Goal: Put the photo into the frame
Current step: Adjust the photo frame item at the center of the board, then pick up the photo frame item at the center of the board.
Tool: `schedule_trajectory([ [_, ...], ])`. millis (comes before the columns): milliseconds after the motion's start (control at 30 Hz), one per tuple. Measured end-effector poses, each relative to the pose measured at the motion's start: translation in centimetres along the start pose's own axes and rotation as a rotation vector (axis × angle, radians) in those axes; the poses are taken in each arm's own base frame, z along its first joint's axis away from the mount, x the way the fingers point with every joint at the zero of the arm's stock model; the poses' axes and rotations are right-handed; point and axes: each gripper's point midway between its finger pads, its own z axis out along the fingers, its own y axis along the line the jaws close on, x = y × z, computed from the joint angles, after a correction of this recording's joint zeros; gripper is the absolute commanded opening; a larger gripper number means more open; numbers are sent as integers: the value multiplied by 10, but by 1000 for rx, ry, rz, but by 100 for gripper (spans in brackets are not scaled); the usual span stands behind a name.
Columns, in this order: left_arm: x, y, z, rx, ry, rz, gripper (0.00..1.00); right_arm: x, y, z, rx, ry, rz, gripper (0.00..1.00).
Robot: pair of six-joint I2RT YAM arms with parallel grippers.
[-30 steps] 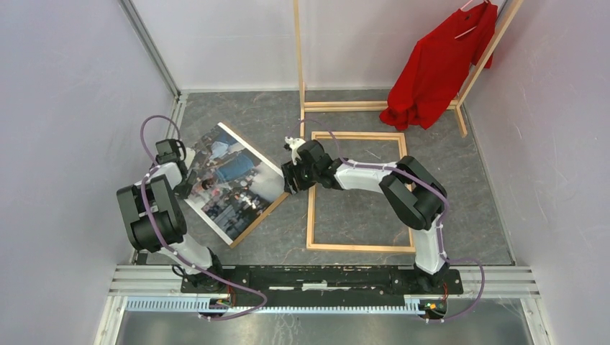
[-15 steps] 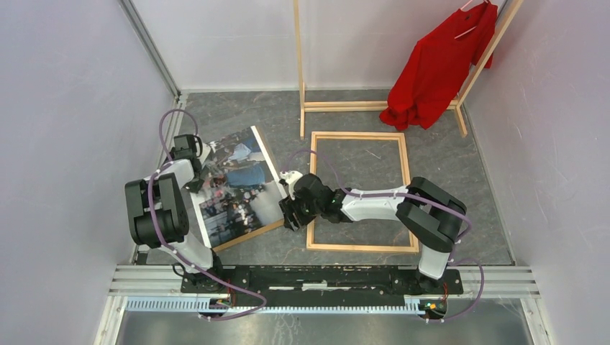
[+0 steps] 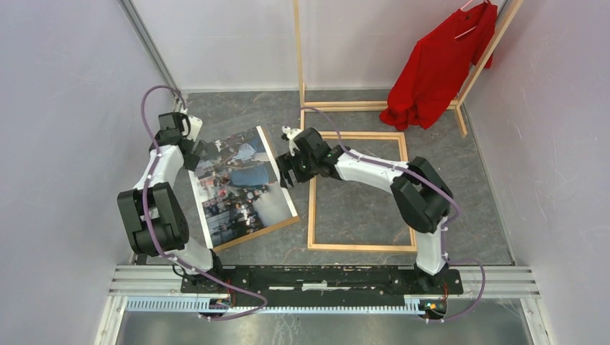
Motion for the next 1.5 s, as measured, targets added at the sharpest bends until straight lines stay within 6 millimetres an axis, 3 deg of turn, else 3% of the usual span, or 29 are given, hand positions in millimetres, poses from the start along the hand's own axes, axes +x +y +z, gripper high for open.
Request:
schedule_trajectory([
  [133,16,10,11,-10,49,-56,98,-27,-5,27,9,-29,2,88],
  [200,30,10,22,0,92,-86,98,-30,-10,40,17,-24,8,89],
  [267,43,6,31,21,136,-109,97,-32,-17,56,36,-15,13,98],
  [333,50,2,34,41,156,-134,96,-31,-25,67,57,-10,21,98],
  [700,59,-35,57,150,203,-199,91,-52,-45,78,101,-154,47,98],
  [833,51,-35,61,145,195,-208,91,-57,-47,79,81,-203,89,98],
  [1000,39,-37,64,147,180,-198,91,-61,-34,79,-49,-203,137,98],
  [1167,23,-42,68,153,163,-176,91,-84,-31,99,-81,-168,146,98],
  [1233,20,-45,68,154,157,-172,91,-83,-32,102,-68,-160,147,98],
  [1500,13,-48,69,152,152,-157,90,-69,-31,92,-55,-156,158,79],
])
